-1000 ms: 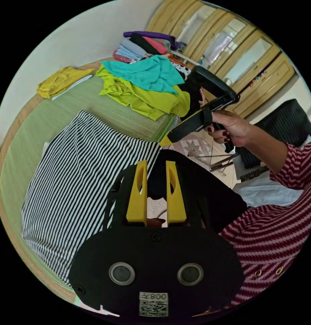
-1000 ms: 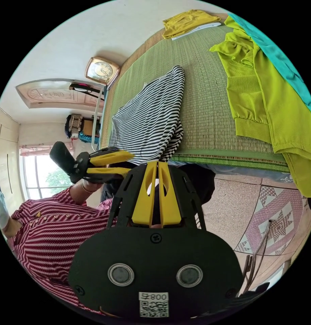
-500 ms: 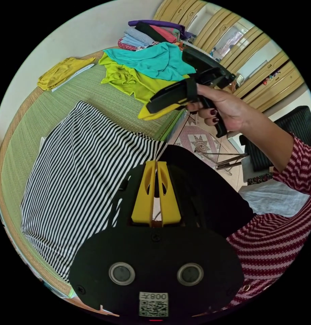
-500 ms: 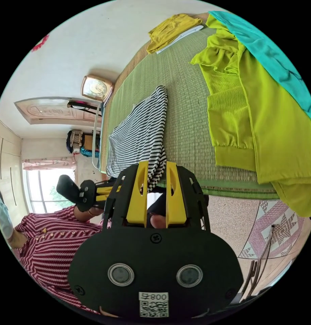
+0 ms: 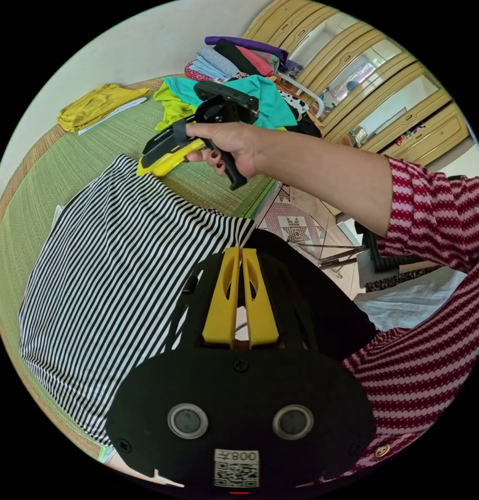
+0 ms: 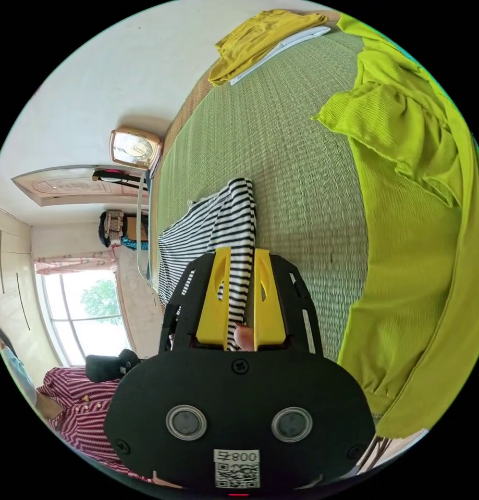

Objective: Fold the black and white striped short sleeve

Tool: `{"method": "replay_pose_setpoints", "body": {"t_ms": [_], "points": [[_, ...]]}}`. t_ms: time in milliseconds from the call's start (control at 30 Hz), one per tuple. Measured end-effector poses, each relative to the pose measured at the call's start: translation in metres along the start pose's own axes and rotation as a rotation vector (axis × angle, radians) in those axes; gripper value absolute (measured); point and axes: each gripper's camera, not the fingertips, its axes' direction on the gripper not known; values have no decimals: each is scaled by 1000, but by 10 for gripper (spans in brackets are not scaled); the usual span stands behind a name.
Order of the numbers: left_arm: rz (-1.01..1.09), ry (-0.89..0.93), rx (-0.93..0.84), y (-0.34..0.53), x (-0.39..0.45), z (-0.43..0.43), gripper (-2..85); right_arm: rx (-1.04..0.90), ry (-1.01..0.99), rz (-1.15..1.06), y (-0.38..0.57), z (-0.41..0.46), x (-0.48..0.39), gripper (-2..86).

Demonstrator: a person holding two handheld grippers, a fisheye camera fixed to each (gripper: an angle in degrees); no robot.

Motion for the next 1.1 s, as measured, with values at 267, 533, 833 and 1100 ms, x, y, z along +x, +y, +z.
{"method": "replay_pose_setpoints", "body": {"t_ms": [267,533,833,1100], "points": [[-23,51,29,7,-12,1,4,-19,-33,-1,-40,18,-12,33],[-21,115,91,20,-20,-8,4,5,-51,20,-39,4,-19,14],[14,153,176,47,-28,-35,4,123,-26,62,-18,-32,-43,10],[-62,141,292,118,-62,-93,4,195,-127,8,-11,-12,-117,10]]}}
